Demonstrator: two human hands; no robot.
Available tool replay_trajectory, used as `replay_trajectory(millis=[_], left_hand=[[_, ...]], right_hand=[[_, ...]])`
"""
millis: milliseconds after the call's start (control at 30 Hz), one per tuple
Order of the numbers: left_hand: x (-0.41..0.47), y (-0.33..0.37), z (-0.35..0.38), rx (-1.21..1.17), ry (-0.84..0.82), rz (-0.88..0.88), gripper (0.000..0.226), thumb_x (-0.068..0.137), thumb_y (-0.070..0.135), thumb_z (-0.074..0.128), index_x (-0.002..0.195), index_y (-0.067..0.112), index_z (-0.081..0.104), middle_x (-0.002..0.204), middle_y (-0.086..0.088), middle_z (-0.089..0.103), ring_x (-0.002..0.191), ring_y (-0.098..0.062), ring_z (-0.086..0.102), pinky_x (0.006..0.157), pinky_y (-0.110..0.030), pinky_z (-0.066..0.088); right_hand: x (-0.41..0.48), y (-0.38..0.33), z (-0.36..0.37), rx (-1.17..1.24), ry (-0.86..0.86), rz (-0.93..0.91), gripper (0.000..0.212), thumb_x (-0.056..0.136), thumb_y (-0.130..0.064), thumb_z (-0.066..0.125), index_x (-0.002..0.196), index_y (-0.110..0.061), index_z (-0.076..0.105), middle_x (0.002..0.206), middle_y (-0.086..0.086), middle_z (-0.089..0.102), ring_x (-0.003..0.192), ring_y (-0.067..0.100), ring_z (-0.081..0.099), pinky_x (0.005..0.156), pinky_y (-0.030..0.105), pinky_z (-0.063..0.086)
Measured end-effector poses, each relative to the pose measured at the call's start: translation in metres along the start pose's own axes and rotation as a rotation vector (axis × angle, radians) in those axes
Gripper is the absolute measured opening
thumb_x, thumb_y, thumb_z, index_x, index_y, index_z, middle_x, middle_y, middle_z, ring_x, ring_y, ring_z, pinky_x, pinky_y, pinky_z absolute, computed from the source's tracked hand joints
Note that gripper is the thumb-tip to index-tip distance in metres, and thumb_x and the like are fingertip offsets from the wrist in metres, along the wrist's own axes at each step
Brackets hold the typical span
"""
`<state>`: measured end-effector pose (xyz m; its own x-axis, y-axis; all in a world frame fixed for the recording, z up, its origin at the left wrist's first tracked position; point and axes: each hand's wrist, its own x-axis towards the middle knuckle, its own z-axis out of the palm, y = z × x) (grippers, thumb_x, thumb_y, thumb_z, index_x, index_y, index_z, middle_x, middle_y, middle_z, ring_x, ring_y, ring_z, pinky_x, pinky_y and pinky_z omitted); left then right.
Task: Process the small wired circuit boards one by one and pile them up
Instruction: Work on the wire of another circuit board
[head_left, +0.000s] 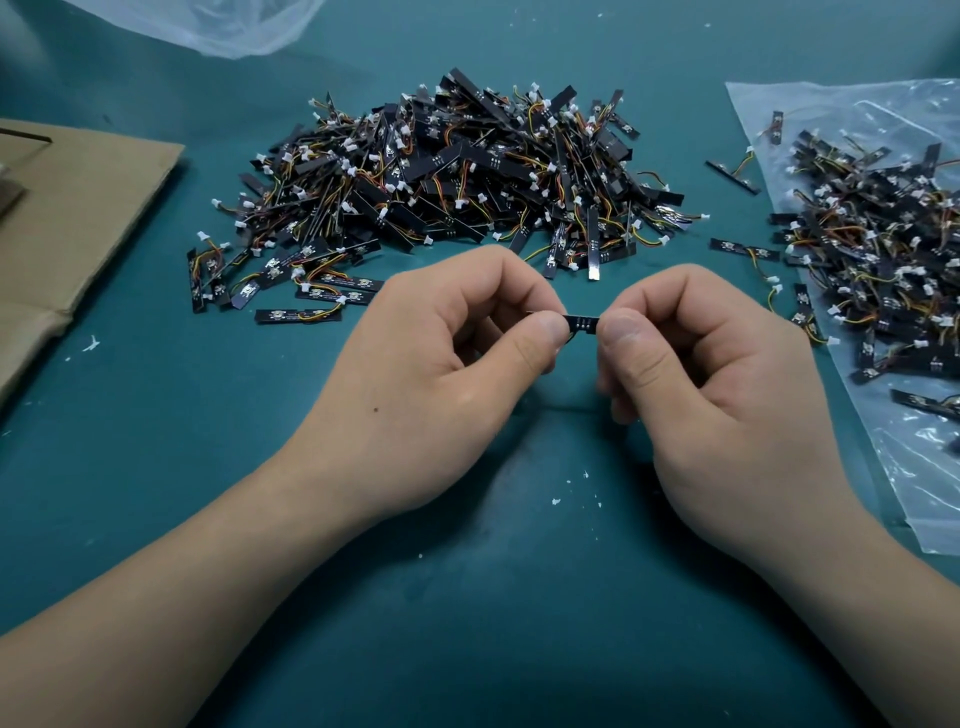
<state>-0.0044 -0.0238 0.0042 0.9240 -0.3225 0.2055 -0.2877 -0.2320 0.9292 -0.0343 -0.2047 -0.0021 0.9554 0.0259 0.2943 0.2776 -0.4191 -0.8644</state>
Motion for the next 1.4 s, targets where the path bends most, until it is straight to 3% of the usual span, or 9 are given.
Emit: replay_trajectory(millis=[700, 767, 867, 933, 1033, 1200, 1300, 1400], left_hand=[[0.0001, -0.0026, -0.0007, 0.034, 0.001, 0.017, 0.009, 0.094, 0.022, 0.063, 0.085, 0.019, 0.066, 0.072, -0.004, 0.063, 0.063, -0.029, 0.059, 0.059, -0.039, 0.048], [0.0001, -0.0028, -0.0006, 0.047, -0.008, 0.024, 0.01, 0.094, 0.022, 0.063, 0.085, 0.018, 0.066, 0.07, -0.002, 0.063, 0.061, -0.024, 0.058, 0.056, -0.035, 0.046], [0.0001, -0.0032, -0.0008, 0.06, -0.006, 0.024, 0.009, 0.095, 0.021, 0.064, 0.086, 0.02, 0.065, 0.066, 0.013, 0.057, 0.056, -0.006, 0.048, 0.054, -0.018, 0.038], [0.0001, -0.0037, -0.0013, 0.06, 0.007, 0.017, 0.008, 0.095, 0.021, 0.064, 0.088, 0.02, 0.065, 0.066, 0.016, 0.057, 0.056, -0.004, 0.048, 0.055, -0.014, 0.037], [-0.0002, -0.0042, -0.0018, 0.067, 0.014, 0.012, 0.008, 0.095, 0.025, 0.065, 0.087, 0.022, 0.066, 0.064, 0.008, 0.058, 0.053, -0.006, 0.047, 0.053, -0.016, 0.037], [-0.0005, -0.0048, -0.0015, 0.057, 0.023, -0.008, 0.008, 0.094, 0.03, 0.064, 0.088, 0.024, 0.066, 0.066, -0.003, 0.064, 0.058, -0.027, 0.057, 0.053, -0.033, 0.043], [-0.0004, -0.0045, -0.0015, 0.065, -0.011, 0.002, 0.01, 0.093, 0.029, 0.064, 0.085, 0.023, 0.066, 0.064, 0.004, 0.061, 0.056, -0.018, 0.052, 0.053, -0.027, 0.041], [-0.0002, -0.0049, -0.0007, 0.055, -0.009, -0.004, 0.01, 0.093, 0.029, 0.064, 0.085, 0.022, 0.066, 0.068, 0.0, 0.064, 0.06, -0.024, 0.057, 0.054, -0.029, 0.044]], right_hand=[[0.0002, -0.0006, -0.0006, 0.023, -0.019, 0.002, 0.015, 0.098, -0.035, 0.057, 0.085, -0.027, 0.06, 0.071, -0.004, 0.067, 0.06, 0.019, 0.06, 0.058, 0.025, 0.049], [0.0, 0.0003, -0.0008, 0.011, -0.017, 0.005, 0.015, 0.098, -0.033, 0.059, 0.085, -0.027, 0.061, 0.071, -0.005, 0.067, 0.06, 0.018, 0.061, 0.057, 0.025, 0.049], [0.0001, 0.0009, -0.0006, 0.012, -0.011, 0.009, 0.015, 0.098, -0.034, 0.059, 0.085, -0.027, 0.061, 0.071, -0.005, 0.068, 0.06, 0.02, 0.061, 0.056, 0.03, 0.05], [-0.0001, 0.0007, -0.0003, 0.028, -0.008, 0.005, 0.014, 0.097, -0.034, 0.06, 0.086, -0.027, 0.062, 0.071, -0.003, 0.067, 0.06, 0.021, 0.061, 0.057, 0.031, 0.051], [-0.0005, 0.0023, 0.0, 0.015, -0.005, 0.006, 0.013, 0.098, -0.032, 0.061, 0.085, -0.027, 0.062, 0.071, -0.003, 0.067, 0.06, 0.02, 0.061, 0.057, 0.031, 0.05], [-0.0006, 0.0027, 0.0009, 0.02, -0.003, 0.006, 0.014, 0.098, -0.034, 0.06, 0.086, -0.027, 0.062, 0.071, -0.002, 0.067, 0.061, 0.021, 0.061, 0.057, 0.033, 0.05], [-0.0009, 0.0028, -0.0003, 0.01, -0.007, 0.011, 0.017, 0.096, -0.037, 0.062, 0.084, -0.026, 0.062, 0.07, -0.001, 0.067, 0.059, 0.022, 0.06, 0.056, 0.036, 0.05], [0.0001, 0.0032, -0.0006, 0.006, -0.013, 0.018, 0.017, 0.096, -0.037, 0.061, 0.083, -0.026, 0.061, 0.07, -0.003, 0.067, 0.059, 0.02, 0.06, 0.057, 0.036, 0.05]])
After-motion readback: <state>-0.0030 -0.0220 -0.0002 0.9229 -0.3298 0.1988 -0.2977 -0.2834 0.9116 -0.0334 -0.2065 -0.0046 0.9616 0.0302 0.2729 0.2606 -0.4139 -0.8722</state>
